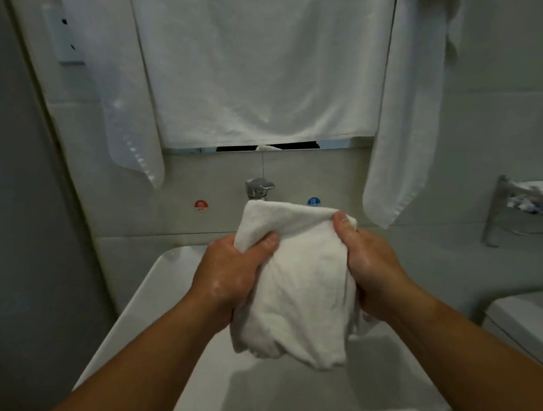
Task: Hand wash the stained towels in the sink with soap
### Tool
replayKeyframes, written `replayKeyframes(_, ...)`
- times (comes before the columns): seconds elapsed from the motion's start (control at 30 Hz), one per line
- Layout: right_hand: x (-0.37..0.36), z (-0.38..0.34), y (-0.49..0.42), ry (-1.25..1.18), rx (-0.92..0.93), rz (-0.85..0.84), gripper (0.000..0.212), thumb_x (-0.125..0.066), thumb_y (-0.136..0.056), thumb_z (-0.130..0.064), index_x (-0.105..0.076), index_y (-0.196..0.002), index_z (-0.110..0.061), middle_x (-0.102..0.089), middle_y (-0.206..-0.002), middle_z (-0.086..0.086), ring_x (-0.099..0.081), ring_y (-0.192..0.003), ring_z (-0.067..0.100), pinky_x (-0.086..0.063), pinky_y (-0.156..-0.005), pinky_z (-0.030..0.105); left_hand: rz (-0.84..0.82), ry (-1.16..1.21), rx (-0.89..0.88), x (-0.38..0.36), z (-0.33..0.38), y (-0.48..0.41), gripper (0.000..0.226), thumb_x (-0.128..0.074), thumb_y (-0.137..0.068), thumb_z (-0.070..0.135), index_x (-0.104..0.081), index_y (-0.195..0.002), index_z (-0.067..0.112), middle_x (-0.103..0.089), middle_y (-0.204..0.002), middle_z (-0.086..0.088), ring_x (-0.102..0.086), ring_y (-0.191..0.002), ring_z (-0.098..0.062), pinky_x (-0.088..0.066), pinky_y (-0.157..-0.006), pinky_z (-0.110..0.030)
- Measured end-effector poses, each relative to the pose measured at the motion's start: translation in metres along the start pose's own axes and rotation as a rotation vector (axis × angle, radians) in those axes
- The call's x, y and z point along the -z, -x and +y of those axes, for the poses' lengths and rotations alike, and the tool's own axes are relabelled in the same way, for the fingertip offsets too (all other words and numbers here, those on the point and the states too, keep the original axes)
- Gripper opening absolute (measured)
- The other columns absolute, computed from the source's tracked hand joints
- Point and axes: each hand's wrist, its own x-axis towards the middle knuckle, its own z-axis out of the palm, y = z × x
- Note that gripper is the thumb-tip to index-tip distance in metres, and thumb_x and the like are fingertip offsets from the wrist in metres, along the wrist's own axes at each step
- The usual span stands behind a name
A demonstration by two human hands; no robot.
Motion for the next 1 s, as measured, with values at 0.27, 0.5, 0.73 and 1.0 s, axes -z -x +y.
replayKeyframes(0.27,0.034,0.032,0.033,0.03,-0.162,-0.289,0.033,-0.072,-0.085,-0.001,-0.07,-0.118,-0.008,-0.078,-0.101,0.011,-0.076,-0.091,0.03,-0.062,-0.08,0.043,-0.269,0.18,0.328,-0.015,-0.019,0.01,0.032,-0.074,-0.089,0.036,-0.069,-0.116,0.018,-0.078,-0.1,-0.005,-0.074,-0.093,-0.031,-0.059,-0.089,-0.047)
replayKeyframes(0.5,0.112,0.025,0.039,0.136,-0.162,-0.138,0.017,-0.071,-0.087,-0.008,-0.073,-0.104,-0.007,-0.079,-0.088,0.009,-0.076,-0.076,0.026,-0.06,-0.063,0.033,-0.567,0.076,0.213,-0.058,-0.016,0.033,0.085,-0.072,-0.084,-0.002,-0.043,-0.13,0.063,-0.056,-0.129,0.008,-0.061,-0.113,-0.026,-0.06,-0.086,-0.051)
replayKeyframes(0.73,0.156,-0.009,-0.049,0.156,-0.014,0.027,0.026,-0.077,-0.085,-0.013,-0.074,-0.11,-0.006,-0.079,-0.092,0.006,-0.075,-0.078,0.019,-0.058,-0.064,0.025,-0.381,0.004,0.014,-0.136,0.026,-0.022,0.071,-0.057,-0.089,0.002,-0.048,-0.141,0.049,-0.043,-0.136,0.003,-0.054,-0.119,-0.029,-0.051,-0.102,-0.052)
replayKeyframes(1.0,0.148,0.06,-0.115,0.752,0.053,-0.029,0.055,-0.056,-0.102,-0.038,-0.041,-0.153,-0.027,-0.042,-0.158,0.005,-0.043,-0.141,0.025,-0.031,-0.114,0.03,-0.422,-0.468,-0.035,-0.2,-0.041,-0.051,0.061,-0.04,-0.105,0.048,-0.021,-0.16,0.031,-0.02,-0.164,-0.007,-0.033,-0.145,-0.029,-0.03,-0.119,-0.037)
